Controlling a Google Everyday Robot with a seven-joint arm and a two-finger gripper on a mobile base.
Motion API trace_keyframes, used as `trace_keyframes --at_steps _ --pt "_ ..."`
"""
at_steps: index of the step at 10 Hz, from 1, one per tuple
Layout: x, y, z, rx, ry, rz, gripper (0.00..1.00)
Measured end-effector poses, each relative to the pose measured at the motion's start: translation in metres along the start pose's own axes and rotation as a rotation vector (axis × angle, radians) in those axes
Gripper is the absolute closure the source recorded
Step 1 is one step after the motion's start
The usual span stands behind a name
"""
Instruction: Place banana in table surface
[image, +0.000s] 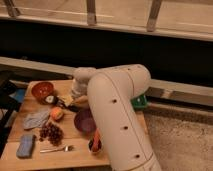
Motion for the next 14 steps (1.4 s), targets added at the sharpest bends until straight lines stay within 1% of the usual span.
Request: trace_keyframes --at_steps 12,13,14 --pt "-0.0001 0.0 -0.0002 0.0 0.0 0.0 1.0" --pt "-0.0009 0.0006 -0.0023 0.001 0.0 -0.001 1.0" --pt "-0.0037 0.0019 -0.0086 0.002 -0.002 -0.003 1.0"
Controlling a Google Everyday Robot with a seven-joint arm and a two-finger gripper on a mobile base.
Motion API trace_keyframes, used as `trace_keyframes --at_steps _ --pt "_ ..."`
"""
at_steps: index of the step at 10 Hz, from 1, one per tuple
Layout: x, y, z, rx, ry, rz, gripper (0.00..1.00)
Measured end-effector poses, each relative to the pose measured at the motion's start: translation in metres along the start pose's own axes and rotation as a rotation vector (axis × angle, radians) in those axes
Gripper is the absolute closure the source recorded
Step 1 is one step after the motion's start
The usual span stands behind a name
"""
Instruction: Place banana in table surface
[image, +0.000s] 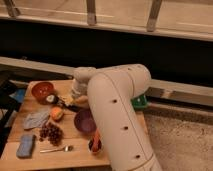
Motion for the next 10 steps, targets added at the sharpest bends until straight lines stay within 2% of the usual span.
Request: trace_keyframes --at_steps 6,8,10 --pt "0.0 0.0 -0.005 0.004 -0.001 0.001 1.0" --pt "-0.01 0.001 -0.018 0.04 -0.031 -0.022 1.0" --pt "-0.023 0.002 -0.049 0.087 -0.067 -0.043 1.0"
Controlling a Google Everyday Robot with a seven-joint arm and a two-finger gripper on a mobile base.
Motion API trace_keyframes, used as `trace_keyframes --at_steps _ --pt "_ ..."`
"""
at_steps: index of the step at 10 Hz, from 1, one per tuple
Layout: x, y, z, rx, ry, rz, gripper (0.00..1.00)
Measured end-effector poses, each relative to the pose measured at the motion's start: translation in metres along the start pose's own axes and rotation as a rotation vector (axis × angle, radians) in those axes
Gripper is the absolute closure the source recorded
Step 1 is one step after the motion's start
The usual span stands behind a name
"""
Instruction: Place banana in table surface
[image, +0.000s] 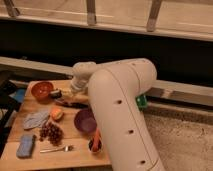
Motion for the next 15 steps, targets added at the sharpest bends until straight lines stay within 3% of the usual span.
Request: trace_keyframes --at_steps 2,5,7,9,12,15 --pt "-0.011 -0.003 -0.027 0.049 -0.032 -0.017 1.0" --pt "-0.019 -0.004 -0.05 0.103 -0.069 -0.043 1.0" --pt "-0.018 -0.006 -0.056 0.111 -0.079 -0.049 1.0" --pt "-0.018 -0.001 -0.057 0.096 -0.079 -0.081 1.0" --pt "-0.01 0.022 -0.058 0.072 -0.029 -0.145 1.0" --pt "0.01 0.061 -0.056 0.025 0.061 -0.235 1.0"
